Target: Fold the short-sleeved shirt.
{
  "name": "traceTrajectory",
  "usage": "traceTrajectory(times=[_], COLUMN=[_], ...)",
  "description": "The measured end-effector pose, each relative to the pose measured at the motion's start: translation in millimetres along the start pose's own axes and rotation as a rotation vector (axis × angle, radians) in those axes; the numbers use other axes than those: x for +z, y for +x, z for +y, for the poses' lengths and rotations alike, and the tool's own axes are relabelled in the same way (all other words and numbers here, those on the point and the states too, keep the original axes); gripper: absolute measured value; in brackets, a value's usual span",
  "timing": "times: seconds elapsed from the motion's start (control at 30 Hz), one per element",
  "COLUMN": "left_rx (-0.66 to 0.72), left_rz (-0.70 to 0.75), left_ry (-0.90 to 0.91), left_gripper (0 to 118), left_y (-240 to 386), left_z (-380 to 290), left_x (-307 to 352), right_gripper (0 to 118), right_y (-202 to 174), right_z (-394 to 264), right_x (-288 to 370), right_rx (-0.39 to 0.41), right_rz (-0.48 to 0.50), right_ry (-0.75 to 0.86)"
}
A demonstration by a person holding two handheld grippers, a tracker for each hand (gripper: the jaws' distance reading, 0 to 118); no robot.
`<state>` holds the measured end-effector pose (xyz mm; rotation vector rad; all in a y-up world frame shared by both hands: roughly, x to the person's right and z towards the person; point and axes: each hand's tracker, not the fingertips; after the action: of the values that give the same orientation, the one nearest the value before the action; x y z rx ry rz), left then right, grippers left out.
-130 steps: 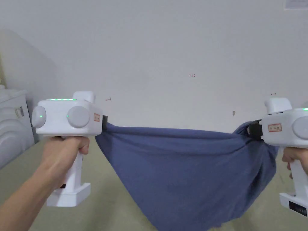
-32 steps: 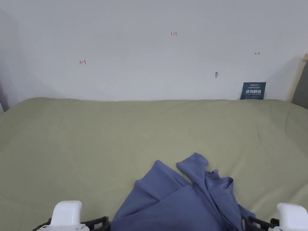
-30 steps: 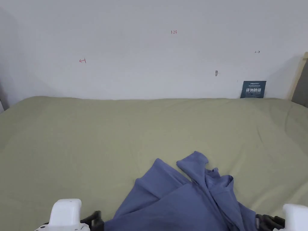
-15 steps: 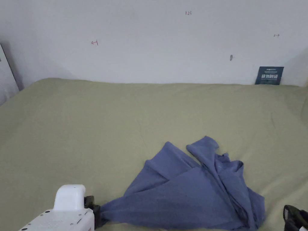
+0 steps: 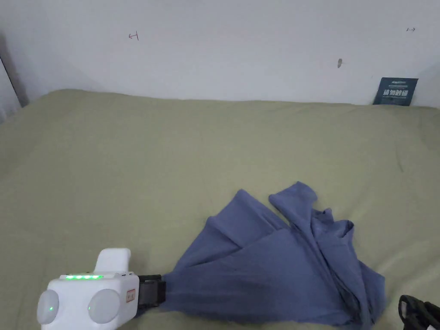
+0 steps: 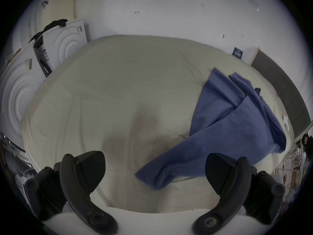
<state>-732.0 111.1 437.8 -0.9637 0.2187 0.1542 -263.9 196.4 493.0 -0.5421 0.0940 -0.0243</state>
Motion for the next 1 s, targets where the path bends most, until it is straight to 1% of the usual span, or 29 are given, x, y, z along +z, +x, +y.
traceTrajectory(times=[0.03, 0.07, 0.1, 0.13, 0.17, 0.2, 0.23, 0.27, 0.3, 0.33, 0.47, 0.53, 0.67, 0.77, 0.8, 0.83, 0.9, 0.93, 0.97, 1.0], left_rx=[-0.03, -0.055, -0.088, -0.093, -0.079, -0.091, -0.092, -0.081, -0.063, -0.07, -0.066, -0.037, -0.025, -0.029, -0.034, -0.038, -0.042, -0.042, -0.04, -0.04], left_rz=[-0.01, -0.006, -0.013, -0.03, -0.061, -0.007, -0.03, -0.044, -0.058, -0.044, -0.066, -0.088, -0.116, -0.121, -0.121, -0.121, -0.122, -0.125, -0.129, -0.128], left_ry=[-0.031, -0.055, -0.087, -0.094, -0.091, -0.046, -0.064, -0.058, -0.035, -0.042, -0.044, -0.045, -0.047, -0.047, -0.048, -0.049, -0.05, -0.051, -0.054, -0.056], left_gripper=[116, 107, 89, 55, 52, 49, 32, 12, 8, 8, 8, 8, 8, 8, 8, 8, 8, 8, 8, 8], left_y=[5, 9, 14, 17, 19, 23, 24, 23, 24, 25, 19, 12, 9, 10, 9, 9, 10, 10, 11, 11], left_z=[0, -2, -5, -9, -12, -12, -11, -13, -13, -14, -13, -12, -11, -13, -11, -11, -12, -10, -10, -10], left_x=[-8, -14, -18, -17, -15, -11, -10, -1, 2, 2, 1, 1, 3, 5, 4, 4, 4, 5, 5, 5], right_gripper=[2, 2, 2, 2, 2, 2, 2, 2, 2, 2, 2, 2, 2, 2, 2, 2, 2, 2, 4, 18], right_y=[0, 0, 0, 1, 1, 1, 2, 3, 4, 3, 3, 5, 3, -3, -6, -10, -20, -24, -28, -32], right_z=[0, 1, 0, 0, -1, -2, -2, -2, -2, -1, 9, 19, 57, 90, 99, 107, 122, 128, 133, 137], right_x=[-2, -6, -7, -8, -9, -12, -13, -14, -15, -18, -34, -49, -105, -161, -181, -199, -241, -258, -277, -295], right_rx=[0.006, 0.012, 0.016, 0.019, 0.02, 0.016, 0.011, 0.005, -0.002, -0.003, 0.015, 0.02, 0.067, 0.082, 0.108, 0.133, 0.201, 0.211, 0.219, 0.223], right_rz=[0.004, 0.005, 0.004, 0.004, 0.005, 0.006, 0.01, 0.017, 0.025, 0.031, 0.035, 0.033, 0.041, 0.08, 0.092, 0.083, 0.087, 0.08, 0.087, 0.093], right_ry=[-0.007, -0.015, -0.023, -0.027, -0.03, -0.034, -0.041, -0.05, -0.055, -0.061, -0.082, -0.092, -0.14, -0.183, -0.214, -0.229, -0.265, -0.275, -0.306, -0.353])
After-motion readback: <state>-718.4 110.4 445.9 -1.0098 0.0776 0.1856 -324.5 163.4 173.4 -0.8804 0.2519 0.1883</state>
